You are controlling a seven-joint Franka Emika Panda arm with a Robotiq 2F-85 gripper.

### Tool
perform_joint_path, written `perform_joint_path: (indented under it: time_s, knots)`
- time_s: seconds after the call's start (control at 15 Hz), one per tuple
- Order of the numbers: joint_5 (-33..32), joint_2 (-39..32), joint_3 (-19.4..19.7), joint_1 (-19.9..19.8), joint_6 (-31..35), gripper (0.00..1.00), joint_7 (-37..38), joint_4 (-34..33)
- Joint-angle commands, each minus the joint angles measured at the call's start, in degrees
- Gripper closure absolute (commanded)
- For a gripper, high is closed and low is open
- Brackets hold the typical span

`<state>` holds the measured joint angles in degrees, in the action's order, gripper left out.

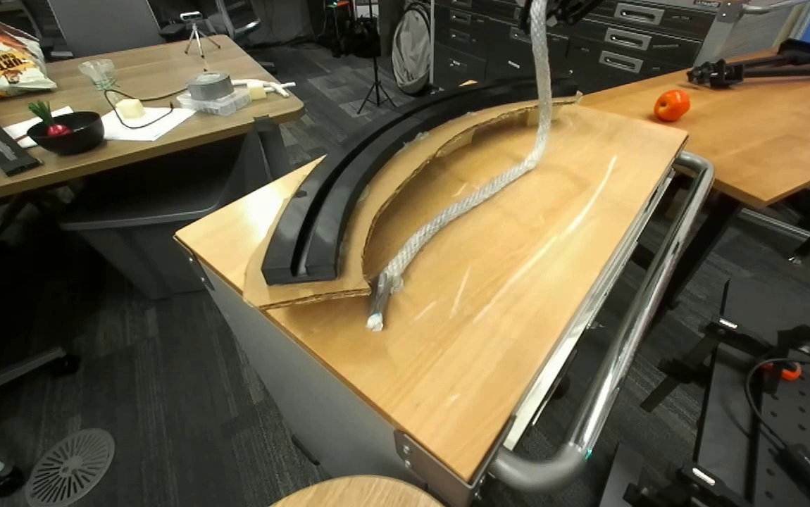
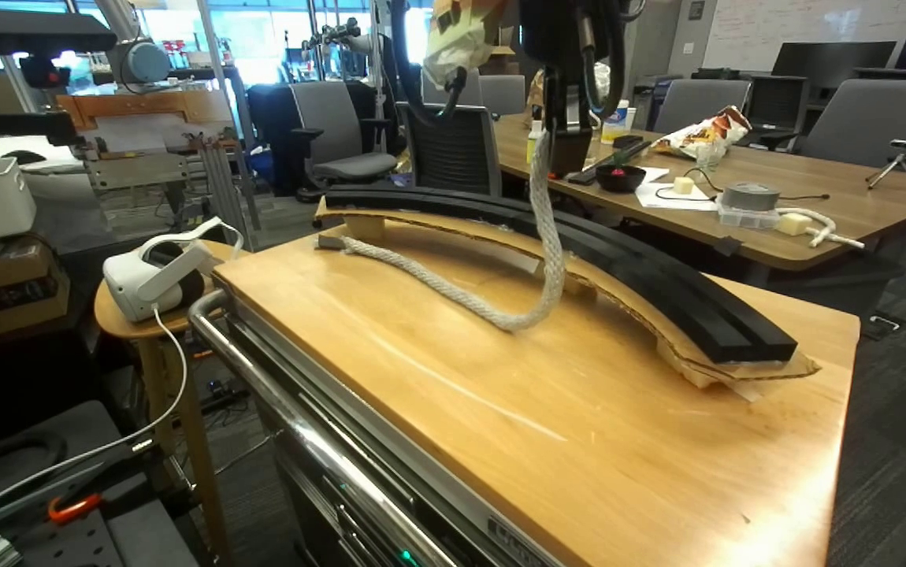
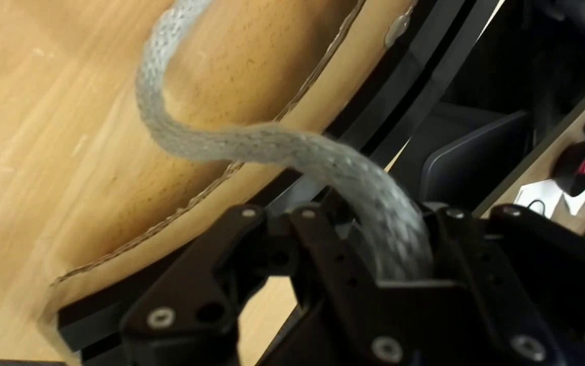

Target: Put the white rope on the cardboard

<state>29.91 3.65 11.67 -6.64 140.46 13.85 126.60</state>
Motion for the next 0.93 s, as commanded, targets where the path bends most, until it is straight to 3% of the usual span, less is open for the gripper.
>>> perform_joint_path:
  time_s: [0.0,0.33,0.53,0.87]
  knots:
    - [-1.8,-5.1,-1.9,-0.2,-0.6,0.97,0.8,-6.5]
    - [-0.3,-10.2,-2.1,-1.4,-2.9,0.97,0.8,-12.9]
    - [-6.9,-14.1,-1.3,-1.8,-3.6,0.97,5.8,-15.9]
    - [-24.4,-20.1,1.9,-0.4,-3.5,0.97,18.6,-19.1]
